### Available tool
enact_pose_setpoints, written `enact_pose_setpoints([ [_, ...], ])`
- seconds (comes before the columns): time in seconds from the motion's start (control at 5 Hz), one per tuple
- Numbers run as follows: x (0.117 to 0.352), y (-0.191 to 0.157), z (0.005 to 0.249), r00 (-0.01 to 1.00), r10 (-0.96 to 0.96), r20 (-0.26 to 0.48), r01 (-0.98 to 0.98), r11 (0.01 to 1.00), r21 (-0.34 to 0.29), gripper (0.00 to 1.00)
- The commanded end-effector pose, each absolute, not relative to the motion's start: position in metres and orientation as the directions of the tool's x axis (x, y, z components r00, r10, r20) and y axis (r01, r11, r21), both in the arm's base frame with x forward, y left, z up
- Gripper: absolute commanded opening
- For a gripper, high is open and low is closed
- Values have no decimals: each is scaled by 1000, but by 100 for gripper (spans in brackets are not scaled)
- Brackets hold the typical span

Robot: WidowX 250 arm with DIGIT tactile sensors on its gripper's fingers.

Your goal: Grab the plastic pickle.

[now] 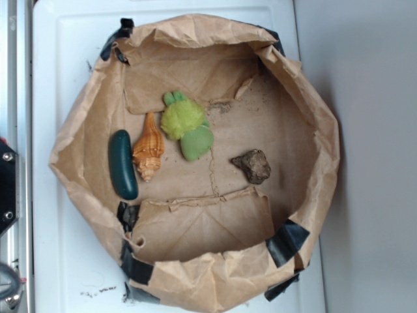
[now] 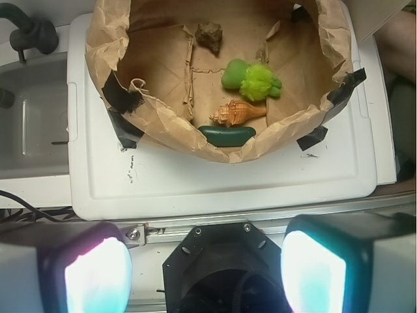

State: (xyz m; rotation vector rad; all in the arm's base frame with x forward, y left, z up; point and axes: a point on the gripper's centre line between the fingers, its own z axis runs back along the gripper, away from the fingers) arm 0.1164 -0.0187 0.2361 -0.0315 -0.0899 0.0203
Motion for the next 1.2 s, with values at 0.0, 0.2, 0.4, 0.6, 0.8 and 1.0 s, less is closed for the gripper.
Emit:
enact_pose_setpoints([
  [0.0,116,-19,236,996,22,89,-19,999,-32,100],
  [0.2,158,-18,238,990,105,93,-101,994,-44,100],
  [0.4,208,-12,229,980,182,85,-179,983,-48,100],
  [0.6,208,-12,229,980,182,85,-179,983,-48,100],
  [0.8,208,-12,229,980,182,85,-179,983,-48,100],
  [1.0,208,-12,229,980,182,85,-179,983,-48,100],
])
